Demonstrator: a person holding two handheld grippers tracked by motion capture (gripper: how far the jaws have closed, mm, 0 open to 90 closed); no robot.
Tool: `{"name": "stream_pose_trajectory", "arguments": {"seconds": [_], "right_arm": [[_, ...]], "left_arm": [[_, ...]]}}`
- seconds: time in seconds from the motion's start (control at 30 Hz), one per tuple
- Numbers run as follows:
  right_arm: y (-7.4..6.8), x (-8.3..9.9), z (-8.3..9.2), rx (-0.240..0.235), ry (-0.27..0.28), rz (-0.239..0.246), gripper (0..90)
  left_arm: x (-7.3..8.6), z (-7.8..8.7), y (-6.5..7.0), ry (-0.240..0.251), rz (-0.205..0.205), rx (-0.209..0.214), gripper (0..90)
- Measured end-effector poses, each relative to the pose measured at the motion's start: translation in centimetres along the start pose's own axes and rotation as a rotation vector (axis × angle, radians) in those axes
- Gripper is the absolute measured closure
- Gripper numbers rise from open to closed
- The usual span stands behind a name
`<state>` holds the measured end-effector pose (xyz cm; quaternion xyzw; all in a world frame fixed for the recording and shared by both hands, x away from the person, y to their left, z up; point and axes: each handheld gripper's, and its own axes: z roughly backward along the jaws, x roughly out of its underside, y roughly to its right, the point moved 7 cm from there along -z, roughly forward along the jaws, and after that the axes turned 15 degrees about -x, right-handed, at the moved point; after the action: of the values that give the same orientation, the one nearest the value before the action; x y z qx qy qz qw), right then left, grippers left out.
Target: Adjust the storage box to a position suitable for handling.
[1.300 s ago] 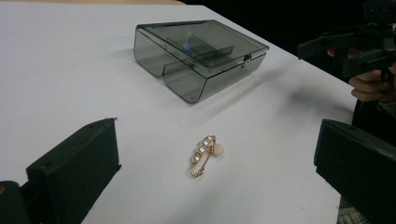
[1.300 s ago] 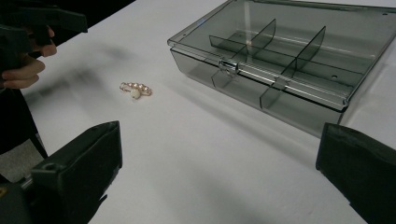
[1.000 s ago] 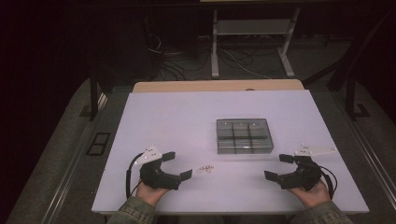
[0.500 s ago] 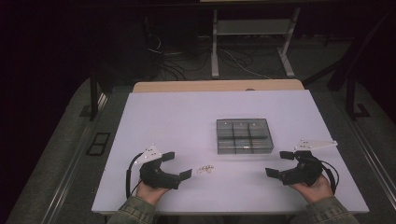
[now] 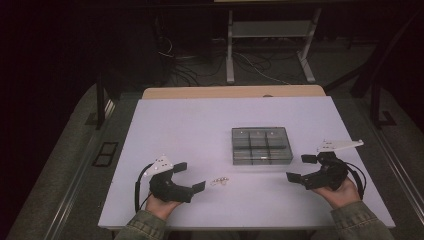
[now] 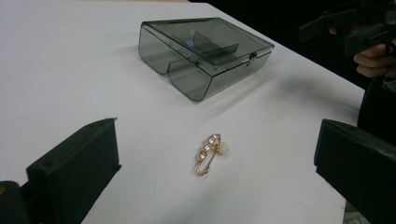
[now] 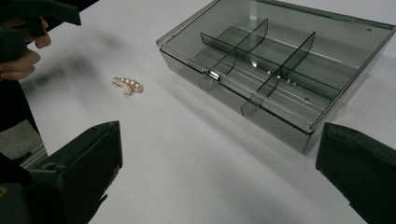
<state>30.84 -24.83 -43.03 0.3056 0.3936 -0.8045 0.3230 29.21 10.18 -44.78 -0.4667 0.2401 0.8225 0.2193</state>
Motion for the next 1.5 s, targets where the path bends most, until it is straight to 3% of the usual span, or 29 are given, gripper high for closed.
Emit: {"name": "stream_pose_trajectory", "arguments": {"seconds": [0.4, 1.07, 1.13, 1.5], "right_arm": [[0.7, -1.9, 0.2, 0.022, -0.028, 0.021, 0.3], [2.7, -4.4, 0.0, 0.033, -0.067, 0.000, 0.3], [2.9, -4.6, 0.0, 0.022, -0.068, -0.004, 5.4], [4.3, -5.9, 0.2, 0.031, -0.073, -0.023, 5.4]], "left_arm": [[-0.1, 0.1, -0.1, 0.006, 0.006, -0.007, 0.0], [-0.1, 0.1, 0.0, 0.005, 0.004, -0.005, 0.0], [-0.1, 0.1, 0.0, 0.005, 0.003, -0.004, 0.0], [0.0, 0.1, 0.0, 0.003, 0.001, -0.006, 0.0]]}}
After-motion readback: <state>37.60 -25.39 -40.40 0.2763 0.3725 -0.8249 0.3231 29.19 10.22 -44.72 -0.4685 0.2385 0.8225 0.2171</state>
